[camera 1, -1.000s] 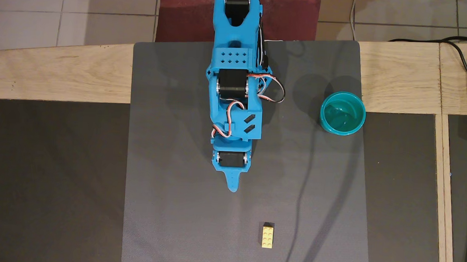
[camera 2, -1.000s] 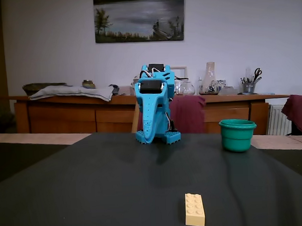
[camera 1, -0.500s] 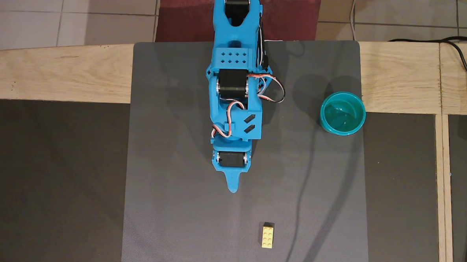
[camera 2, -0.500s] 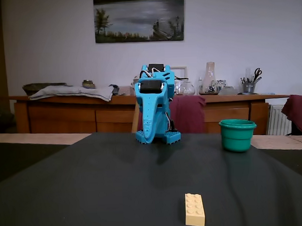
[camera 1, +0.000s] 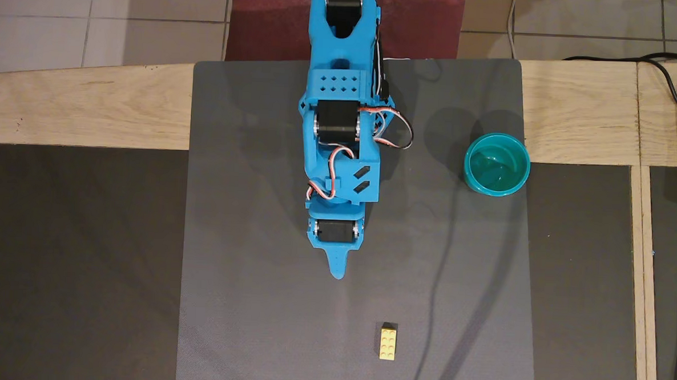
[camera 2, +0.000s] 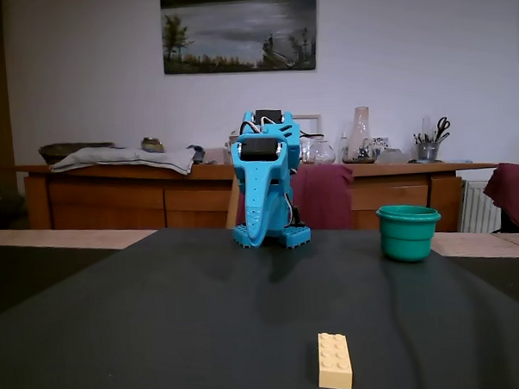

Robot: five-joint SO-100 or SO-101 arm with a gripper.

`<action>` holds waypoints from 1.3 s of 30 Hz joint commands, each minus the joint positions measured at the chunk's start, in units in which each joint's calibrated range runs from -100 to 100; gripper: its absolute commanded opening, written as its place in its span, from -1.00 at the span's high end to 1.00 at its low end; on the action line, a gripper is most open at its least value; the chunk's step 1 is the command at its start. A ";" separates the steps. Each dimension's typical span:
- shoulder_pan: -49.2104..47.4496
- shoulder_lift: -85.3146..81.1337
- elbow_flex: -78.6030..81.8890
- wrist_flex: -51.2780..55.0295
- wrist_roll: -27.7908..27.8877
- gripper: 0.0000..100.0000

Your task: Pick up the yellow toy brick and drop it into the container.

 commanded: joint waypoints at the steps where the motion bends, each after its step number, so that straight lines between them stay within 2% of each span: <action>1: -0.18 -0.35 0.27 -0.81 0.08 0.99; 13: -2.27 0.58 -4.51 -0.54 0.24 0.99; 20: -8.08 0.66 -13.17 7.99 0.24 0.99; 31: -11.56 1.17 -20.12 8.70 0.24 0.99; 35: -11.56 10.53 -25.99 8.34 0.24 0.99; 39: -11.63 28.57 -35.56 8.08 0.24 0.99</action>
